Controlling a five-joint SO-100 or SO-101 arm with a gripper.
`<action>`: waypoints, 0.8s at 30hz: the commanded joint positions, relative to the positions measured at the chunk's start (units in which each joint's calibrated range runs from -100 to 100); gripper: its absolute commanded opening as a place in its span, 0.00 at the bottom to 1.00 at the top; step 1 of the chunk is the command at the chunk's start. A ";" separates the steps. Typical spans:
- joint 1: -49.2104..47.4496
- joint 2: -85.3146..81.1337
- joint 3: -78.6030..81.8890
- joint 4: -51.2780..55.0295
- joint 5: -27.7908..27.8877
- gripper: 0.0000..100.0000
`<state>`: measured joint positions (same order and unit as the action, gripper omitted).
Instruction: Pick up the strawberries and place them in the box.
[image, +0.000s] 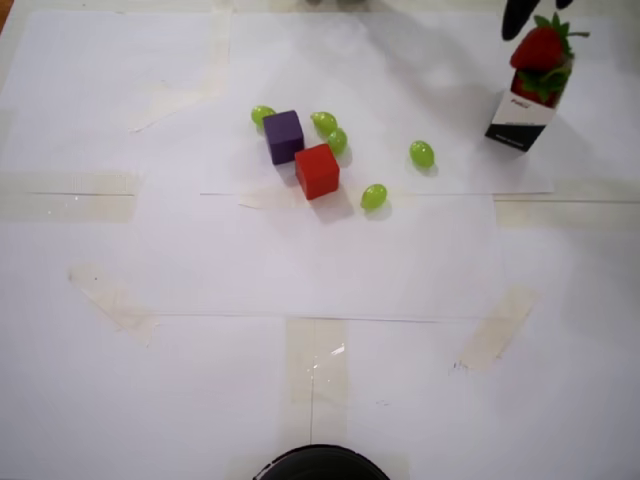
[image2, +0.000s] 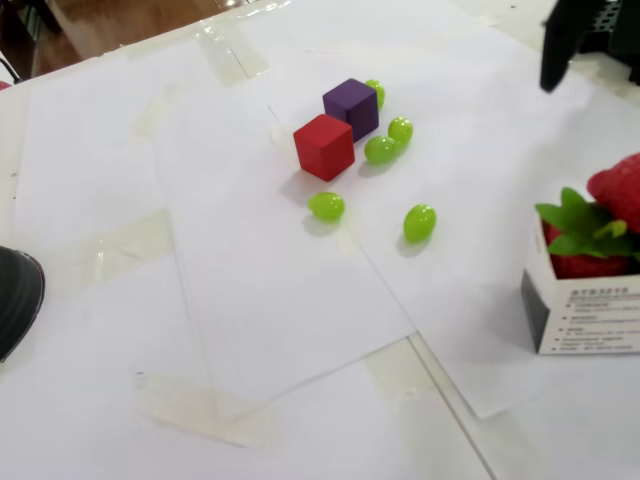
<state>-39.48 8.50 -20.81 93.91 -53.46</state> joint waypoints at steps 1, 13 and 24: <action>3.89 -12.45 5.27 -1.43 -0.29 0.25; 19.40 -54.50 71.63 -25.12 2.44 0.00; 28.59 -81.58 98.00 -31.41 4.40 0.00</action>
<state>-14.16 -63.56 70.59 65.69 -50.23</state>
